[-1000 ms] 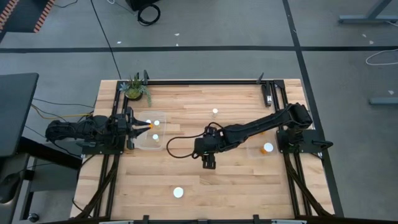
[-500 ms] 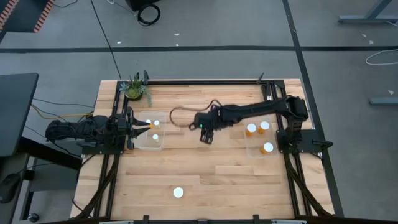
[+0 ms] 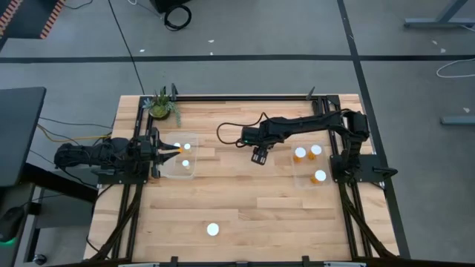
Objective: Pick and place medicine bottles into bin by pill shape (circle, oval)
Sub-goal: Put the yellow pill bottle into the left transparent bin
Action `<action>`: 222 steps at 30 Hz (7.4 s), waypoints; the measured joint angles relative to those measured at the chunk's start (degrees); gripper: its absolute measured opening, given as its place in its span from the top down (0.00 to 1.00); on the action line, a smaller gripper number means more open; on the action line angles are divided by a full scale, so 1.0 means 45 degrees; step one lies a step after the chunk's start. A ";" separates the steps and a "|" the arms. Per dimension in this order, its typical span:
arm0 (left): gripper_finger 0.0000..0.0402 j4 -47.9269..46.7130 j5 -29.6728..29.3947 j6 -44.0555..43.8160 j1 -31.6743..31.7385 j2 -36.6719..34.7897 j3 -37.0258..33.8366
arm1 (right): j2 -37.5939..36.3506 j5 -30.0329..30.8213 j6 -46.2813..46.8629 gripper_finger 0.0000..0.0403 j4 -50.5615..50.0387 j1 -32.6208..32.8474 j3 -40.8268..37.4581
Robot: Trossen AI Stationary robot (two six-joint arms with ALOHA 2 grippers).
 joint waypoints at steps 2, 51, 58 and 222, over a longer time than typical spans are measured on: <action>0.79 -0.0011 0.0003 -0.0001 0.0003 0.0003 0.0000 | 0.0002 -0.0077 -0.0168 0.44 0.0239 -0.0115 -0.0248; 0.87 0.3496 -0.2668 -0.0184 0.0528 0.3215 0.0005 | -0.3852 -0.0048 -0.2011 0.46 0.5913 -0.1993 -0.5288; 0.93 0.3633 -0.2676 -0.0751 0.1906 0.5043 0.0314 | -0.2997 0.0945 -0.2007 0.46 0.6250 -0.2223 -0.5288; 0.49 -0.3721 0.1382 -0.3913 0.5625 2.6164 1.6145 | -1.0243 0.2199 -0.1312 0.46 1.0183 0.0825 -1.0291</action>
